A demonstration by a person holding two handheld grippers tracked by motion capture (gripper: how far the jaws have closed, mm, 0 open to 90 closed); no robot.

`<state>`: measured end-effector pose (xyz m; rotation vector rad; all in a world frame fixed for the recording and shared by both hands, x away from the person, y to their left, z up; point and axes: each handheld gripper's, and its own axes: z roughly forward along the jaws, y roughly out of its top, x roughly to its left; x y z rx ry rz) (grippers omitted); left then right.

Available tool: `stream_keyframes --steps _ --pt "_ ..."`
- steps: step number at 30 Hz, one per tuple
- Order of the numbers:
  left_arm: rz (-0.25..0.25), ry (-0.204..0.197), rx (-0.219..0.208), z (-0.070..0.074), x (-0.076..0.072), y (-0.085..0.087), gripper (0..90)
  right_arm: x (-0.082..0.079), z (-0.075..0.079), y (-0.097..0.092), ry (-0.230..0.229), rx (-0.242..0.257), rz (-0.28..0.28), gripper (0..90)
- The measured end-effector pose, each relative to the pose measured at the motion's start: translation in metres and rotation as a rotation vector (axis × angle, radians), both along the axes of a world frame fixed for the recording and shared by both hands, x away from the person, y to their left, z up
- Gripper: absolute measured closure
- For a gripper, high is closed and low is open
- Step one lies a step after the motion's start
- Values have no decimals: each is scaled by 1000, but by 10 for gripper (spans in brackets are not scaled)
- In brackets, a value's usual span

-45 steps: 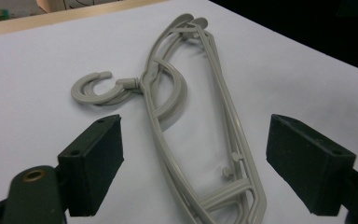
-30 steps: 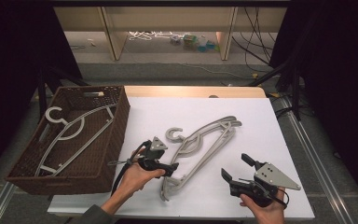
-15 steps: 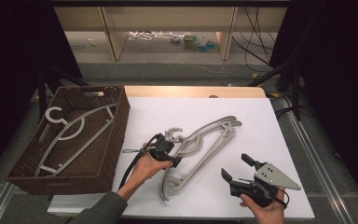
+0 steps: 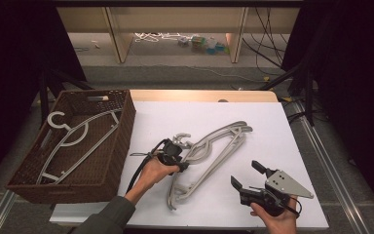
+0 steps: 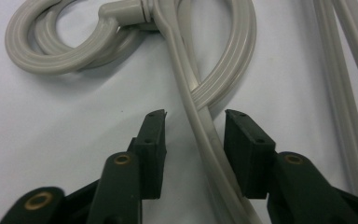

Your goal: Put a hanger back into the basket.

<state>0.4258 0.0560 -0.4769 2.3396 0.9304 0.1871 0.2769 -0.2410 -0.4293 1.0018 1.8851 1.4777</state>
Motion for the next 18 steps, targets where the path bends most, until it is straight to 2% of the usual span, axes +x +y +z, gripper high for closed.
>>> stream_keyframes --steps 2,4,5,7,8,9,11,13,14,15,16,17,18 --pt "-15 8 13 1 1 0 650 0 0 0 5 -1 -1 160" --pt "-21 12 3 0 2 -1 694 0 0 0 1 1 -1 160" --pt "-27 12 19 1 2 -1 709 0 0 0 2 0 -1 160" --pt "-20 19 13 1 3 -1 717 0 0 0 6 -1 1 160" --pt "4 25 -8 1 2 -2 719 0 0 0 1 7 2 160" --pt "3 30 -3 2 2 -1 723 1 0 1 -4 19 6 160" --pt "14 37 -12 3 3 1 732 0 0 0 9 3 7 160" --pt "66 43 -73 3 2 0 745 0 0 -1 7 8 7 161" --pt "47 46 -61 5 2 1 748 1 0 0 -2 19 7 161" --pt "64 40 -79 5 1 1 751 1 -1 0 -4 20 9 161" --pt "82 54 -123 5 2 2 756 1 0 -1 8 2 7 161" --pt "87 57 -128 5 3 3 764 1 0 -1 10 7 6 161" --pt "102 59 -152 6 3 5 768 1 0 -1 10 7 5 161"
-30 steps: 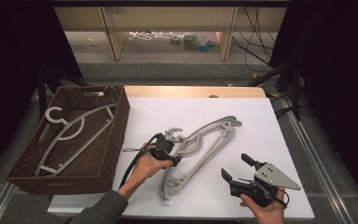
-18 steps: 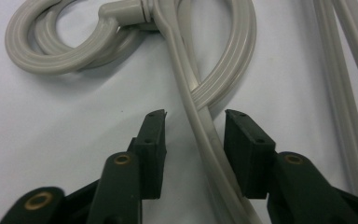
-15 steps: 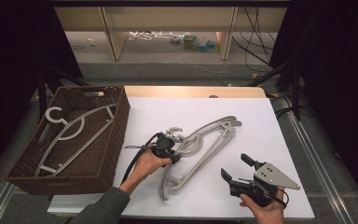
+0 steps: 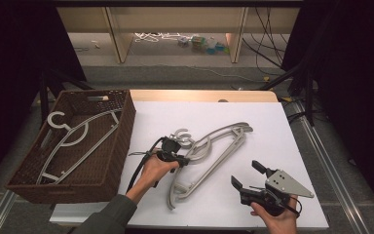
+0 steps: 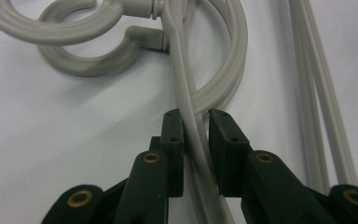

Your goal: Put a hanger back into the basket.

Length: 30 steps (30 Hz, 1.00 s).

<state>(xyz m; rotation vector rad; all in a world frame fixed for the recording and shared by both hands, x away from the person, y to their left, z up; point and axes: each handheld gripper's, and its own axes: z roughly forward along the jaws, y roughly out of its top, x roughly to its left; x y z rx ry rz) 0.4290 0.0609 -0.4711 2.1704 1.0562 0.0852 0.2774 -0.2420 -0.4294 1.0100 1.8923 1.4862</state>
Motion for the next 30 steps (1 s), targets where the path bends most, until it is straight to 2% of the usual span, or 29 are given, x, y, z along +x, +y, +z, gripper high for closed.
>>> stream_keyframes --steps 1,4,7,10,11,12,14,15,16,18,19,24,28,30 --pt "18 3 -23 0 0 0 775 1 0 1 -16 13 2 161" --pt "37 11 -78 2 -1 2 789 0 0 0 -1 -4 1 161" --pt "40 10 -81 2 -3 2 796 1 0 1 -16 11 2 161" --pt "46 -1 -94 4 -3 2 800 0 0 0 -4 -6 -3 161" --pt "46 -9 -94 5 -4 2 802 0 0 1 -15 13 3 161" --pt "44 -14 -94 5 -4 2 804 0 1 -1 -11 -8 -1 161" --pt "52 -16 -108 6 -5 3 807 1 0 0 -13 10 3 160" --pt "56 -9 -121 6 -5 3 810 0 1 -1 -5 -8 -6 161" --pt "62 -5 -137 7 -5 3 814 0 1 0 -8 8 -1 160" --pt "55 -14 -138 9 -6 4 818 0 1 -1 -12 -3 -4 160" --pt "68 -20 -150 10 -7 3 819 0 0 0 -11 6 0 160" --pt "72 -23 -168 13 -8 5 820 -1 1 -1 -14 -6 -6 160" --pt "99 -24 -221 18 -9 6 820 -1 2 -1 -8 -9 0 160" --pt "105 -29 -228 21 -10 8 820 -1 2 -1 -8 -6 -3 159"
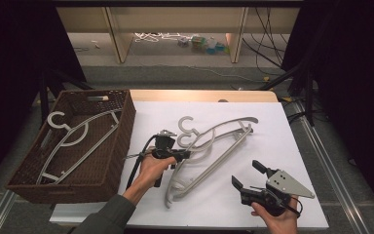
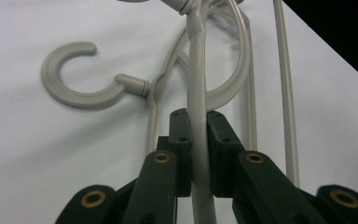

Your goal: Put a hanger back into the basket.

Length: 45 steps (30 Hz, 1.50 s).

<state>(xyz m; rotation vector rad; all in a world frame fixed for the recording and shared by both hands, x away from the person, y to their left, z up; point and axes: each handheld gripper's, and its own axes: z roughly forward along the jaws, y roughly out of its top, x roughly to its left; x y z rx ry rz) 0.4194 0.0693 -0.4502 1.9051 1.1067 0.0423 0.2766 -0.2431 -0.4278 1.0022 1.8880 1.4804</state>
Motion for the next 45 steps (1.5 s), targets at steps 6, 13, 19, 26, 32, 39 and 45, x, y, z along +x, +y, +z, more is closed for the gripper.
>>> stream_keyframes --steps 6,13,19,26,32,39,45 --pt "7 -14 -27 8 -2 6 820 0 0 0 -7 8 -3 159" --pt "2 -31 -63 22 -5 13 820 0 0 0 1 9 0 158" --pt "18 -50 -132 41 -6 25 820 0 0 -1 3 7 1 158" --pt "22 -62 -191 68 -10 38 820 0 0 0 3 9 -2 159" --pt "2 -77 -184 90 -14 45 820 1 -1 0 -7 17 -4 159" --pt "-6 -81 -209 106 -20 56 820 1 -1 -1 -8 7 -12 158" --pt "-6 -99 -217 123 -26 71 820 0 -1 -1 0 3 -6 159"
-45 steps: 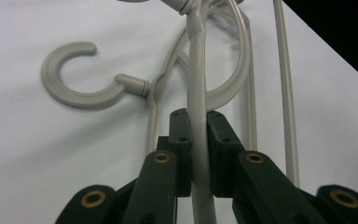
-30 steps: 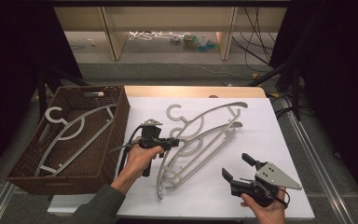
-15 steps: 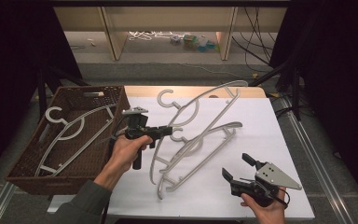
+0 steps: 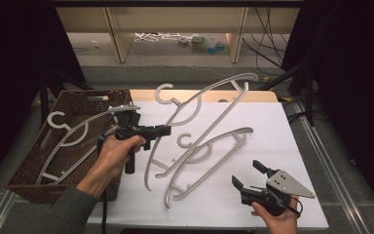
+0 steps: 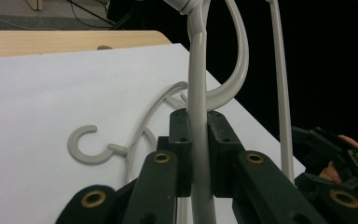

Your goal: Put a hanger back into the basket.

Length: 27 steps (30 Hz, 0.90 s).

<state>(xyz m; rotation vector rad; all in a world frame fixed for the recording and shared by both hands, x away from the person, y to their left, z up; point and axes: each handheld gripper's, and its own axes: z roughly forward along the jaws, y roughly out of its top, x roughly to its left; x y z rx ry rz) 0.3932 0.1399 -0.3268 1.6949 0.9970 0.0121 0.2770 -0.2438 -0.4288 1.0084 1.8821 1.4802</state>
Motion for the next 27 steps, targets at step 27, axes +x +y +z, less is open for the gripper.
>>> stream_keyframes --steps 27 --pt "127 -59 100 29 -1 88 820 1 -1 0 0 4 -11 159"
